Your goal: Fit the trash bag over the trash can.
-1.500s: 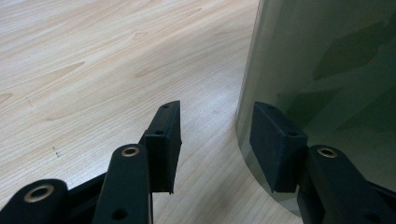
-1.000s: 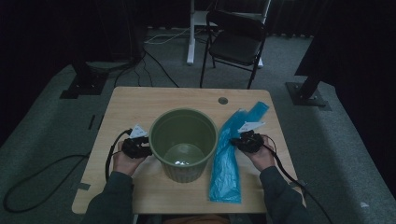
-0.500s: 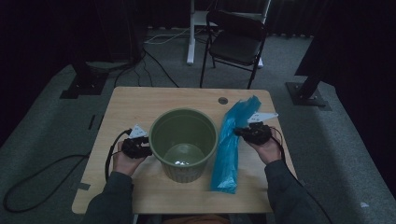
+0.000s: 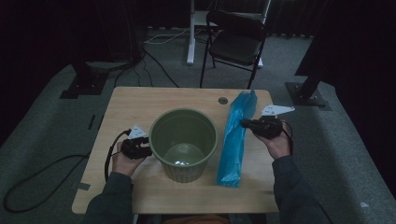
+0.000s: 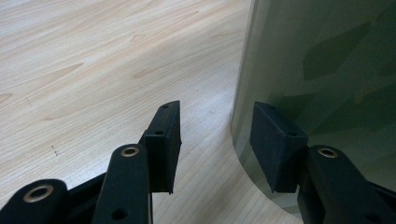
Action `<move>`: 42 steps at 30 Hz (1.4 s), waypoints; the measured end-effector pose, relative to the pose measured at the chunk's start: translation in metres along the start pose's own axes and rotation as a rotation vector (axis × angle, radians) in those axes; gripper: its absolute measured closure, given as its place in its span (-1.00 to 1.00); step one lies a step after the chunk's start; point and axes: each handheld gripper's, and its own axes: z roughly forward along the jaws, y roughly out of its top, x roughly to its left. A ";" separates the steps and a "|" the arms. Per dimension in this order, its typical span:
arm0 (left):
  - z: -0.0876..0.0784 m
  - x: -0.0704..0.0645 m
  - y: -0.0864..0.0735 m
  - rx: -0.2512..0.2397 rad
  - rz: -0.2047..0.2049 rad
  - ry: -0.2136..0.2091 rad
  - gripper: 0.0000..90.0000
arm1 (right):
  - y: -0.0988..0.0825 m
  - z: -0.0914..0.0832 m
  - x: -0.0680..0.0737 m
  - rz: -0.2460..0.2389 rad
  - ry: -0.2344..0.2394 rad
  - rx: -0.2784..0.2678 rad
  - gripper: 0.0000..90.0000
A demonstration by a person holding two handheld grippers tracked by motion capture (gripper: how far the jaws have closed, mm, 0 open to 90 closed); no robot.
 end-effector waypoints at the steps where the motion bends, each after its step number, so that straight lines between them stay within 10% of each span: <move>1: 0.000 0.000 0.000 0.000 0.000 0.000 0.18 | 0.001 -0.002 -0.001 0.001 0.002 -0.005 0.94; 42: -0.008 -0.009 -0.002 -0.004 0.016 -0.009 0.19 | 0.056 -0.042 0.000 -0.020 -0.038 -0.099 0.94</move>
